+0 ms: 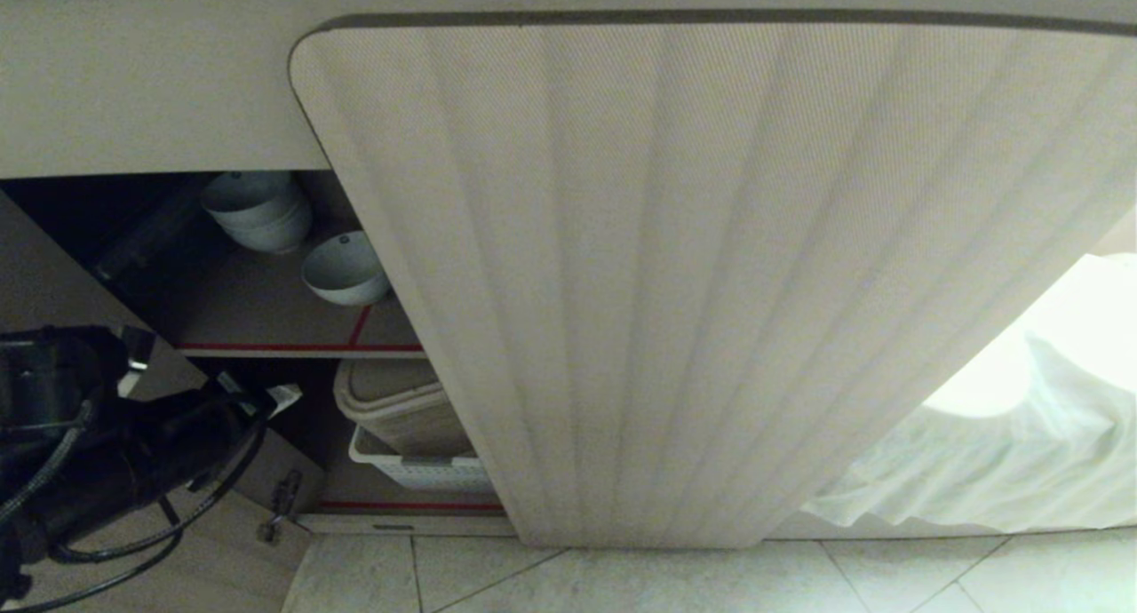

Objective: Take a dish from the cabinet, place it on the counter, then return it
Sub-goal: Take the bowl from the cabinet

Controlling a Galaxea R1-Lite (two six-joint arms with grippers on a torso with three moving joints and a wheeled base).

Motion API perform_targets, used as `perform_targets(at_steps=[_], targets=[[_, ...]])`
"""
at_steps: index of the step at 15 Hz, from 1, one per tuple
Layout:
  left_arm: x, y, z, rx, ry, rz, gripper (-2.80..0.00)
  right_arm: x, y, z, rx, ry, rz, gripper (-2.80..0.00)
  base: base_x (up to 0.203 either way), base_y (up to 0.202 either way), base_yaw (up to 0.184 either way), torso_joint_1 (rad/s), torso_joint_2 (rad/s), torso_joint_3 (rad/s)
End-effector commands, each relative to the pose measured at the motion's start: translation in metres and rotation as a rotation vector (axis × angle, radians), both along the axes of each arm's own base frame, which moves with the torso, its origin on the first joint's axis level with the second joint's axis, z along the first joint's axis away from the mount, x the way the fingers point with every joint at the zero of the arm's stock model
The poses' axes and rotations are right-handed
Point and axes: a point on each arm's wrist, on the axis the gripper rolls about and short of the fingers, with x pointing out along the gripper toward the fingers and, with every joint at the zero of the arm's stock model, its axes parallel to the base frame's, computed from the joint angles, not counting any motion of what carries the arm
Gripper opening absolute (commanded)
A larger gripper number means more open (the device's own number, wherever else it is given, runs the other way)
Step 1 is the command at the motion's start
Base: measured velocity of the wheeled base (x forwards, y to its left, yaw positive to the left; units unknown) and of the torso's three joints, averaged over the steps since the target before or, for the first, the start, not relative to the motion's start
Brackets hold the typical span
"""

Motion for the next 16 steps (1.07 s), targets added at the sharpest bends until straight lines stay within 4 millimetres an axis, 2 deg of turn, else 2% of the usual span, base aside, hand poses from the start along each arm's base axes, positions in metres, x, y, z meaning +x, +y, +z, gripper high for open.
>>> perform_targets(at_steps=[1, 10, 16], targets=[[0.016, 0.001, -0.006, -0.006, 0.023, 0.002, -2.8, 0.0, 0.0, 0.0, 0.0, -0.001, 0.0, -2.8, 0.0, 0.0, 0.0, 0.0, 0.0, 0.0], [0.048, 0.003, -0.009, -0.059, -0.005, 0.029, -2.8, 0.0, 0.0, 0.0, 0.0, -0.001, -0.001, -2.8, 0.0, 0.0, 0.0, 0.0, 0.0, 0.0], [0.062, 0.011, 0.006, -0.066, -0.069, 0.041, -2.8, 0.0, 0.0, 0.0, 0.0, -0.001, 0.0, -2.8, 0.0, 0.0, 0.0, 0.0, 0.0, 0.0]])
